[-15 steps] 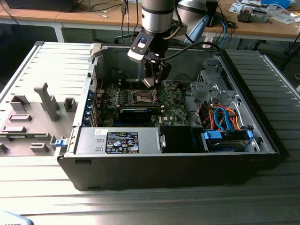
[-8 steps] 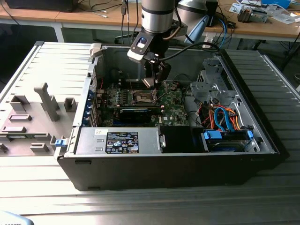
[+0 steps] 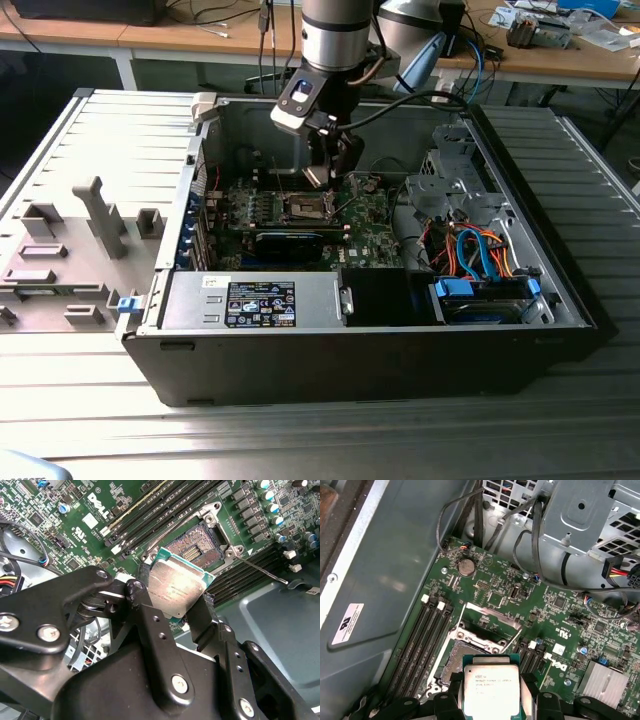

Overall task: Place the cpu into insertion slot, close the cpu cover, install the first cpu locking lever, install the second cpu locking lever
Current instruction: 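Place the cpu into insertion slot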

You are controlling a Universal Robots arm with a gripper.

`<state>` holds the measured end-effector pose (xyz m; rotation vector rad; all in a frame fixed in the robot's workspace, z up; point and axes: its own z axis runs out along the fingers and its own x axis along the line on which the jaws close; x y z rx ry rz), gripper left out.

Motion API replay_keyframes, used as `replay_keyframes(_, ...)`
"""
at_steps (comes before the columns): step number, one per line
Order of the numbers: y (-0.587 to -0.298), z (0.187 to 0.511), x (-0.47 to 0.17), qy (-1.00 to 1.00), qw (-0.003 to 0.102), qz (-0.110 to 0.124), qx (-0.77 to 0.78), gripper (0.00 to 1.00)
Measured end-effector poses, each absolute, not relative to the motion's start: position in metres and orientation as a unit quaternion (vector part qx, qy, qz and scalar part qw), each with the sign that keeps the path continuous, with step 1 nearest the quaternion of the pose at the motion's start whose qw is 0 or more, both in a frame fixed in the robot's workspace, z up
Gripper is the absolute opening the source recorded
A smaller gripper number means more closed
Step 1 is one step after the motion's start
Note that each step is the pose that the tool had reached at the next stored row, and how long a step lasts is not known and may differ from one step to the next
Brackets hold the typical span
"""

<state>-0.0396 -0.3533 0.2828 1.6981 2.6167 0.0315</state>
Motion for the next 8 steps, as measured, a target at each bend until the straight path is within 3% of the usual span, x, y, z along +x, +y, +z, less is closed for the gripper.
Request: replay_keyframes(8, -0.3533, 0.282, -0.0396, 0.833, 0.011, 0.01, 0.553, 0.54)
